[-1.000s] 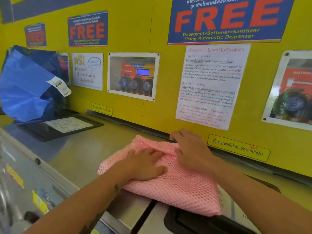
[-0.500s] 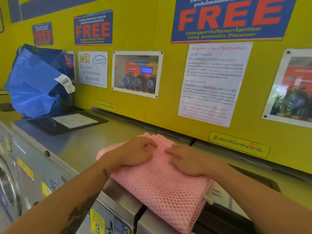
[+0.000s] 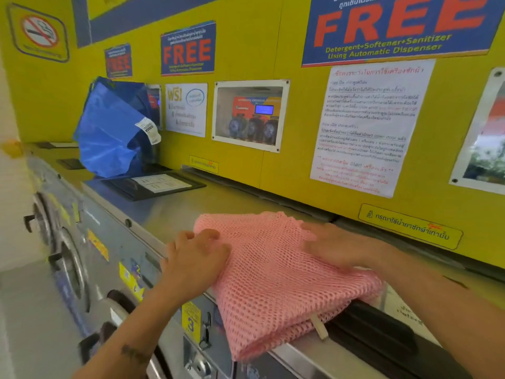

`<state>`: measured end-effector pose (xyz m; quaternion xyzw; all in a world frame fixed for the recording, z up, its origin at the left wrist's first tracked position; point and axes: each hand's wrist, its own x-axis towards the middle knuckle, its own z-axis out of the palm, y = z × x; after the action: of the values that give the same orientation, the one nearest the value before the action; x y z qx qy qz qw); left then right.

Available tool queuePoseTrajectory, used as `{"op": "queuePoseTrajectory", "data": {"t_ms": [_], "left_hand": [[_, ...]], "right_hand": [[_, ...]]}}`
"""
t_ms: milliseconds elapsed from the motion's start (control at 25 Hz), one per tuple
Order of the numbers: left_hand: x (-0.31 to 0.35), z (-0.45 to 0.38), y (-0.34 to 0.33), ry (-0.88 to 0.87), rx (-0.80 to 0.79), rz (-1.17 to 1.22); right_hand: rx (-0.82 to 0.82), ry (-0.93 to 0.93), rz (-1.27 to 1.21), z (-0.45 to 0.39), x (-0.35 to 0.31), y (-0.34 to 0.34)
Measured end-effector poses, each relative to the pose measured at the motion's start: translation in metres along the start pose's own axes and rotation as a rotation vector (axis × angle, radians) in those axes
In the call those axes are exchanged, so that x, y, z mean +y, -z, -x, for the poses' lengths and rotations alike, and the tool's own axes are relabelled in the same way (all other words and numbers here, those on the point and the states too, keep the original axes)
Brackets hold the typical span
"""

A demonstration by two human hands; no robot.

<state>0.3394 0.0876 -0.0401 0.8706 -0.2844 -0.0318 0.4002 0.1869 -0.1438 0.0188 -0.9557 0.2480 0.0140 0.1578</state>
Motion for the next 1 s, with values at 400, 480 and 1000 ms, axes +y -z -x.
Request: {"op": "queuePoseTrajectory", "data": {"t_ms": [400,480,1000], "left_hand": [[0.018,0.069,-0.006,0.152,-0.001,0.151],[0.014,0.08,-0.007,0.16,0.077,0.261],[-0.024,0.165,0.015,0.173,0.393,0.506]], "right_hand": [[0.113,0.279,-0.18,0.029,-0.026,-0.036],[0.073,0.271,-0.127,0.031,-0.032,-0.04],[0.115,0.512,-0.171,0.074,-0.106,-0.075]]}}
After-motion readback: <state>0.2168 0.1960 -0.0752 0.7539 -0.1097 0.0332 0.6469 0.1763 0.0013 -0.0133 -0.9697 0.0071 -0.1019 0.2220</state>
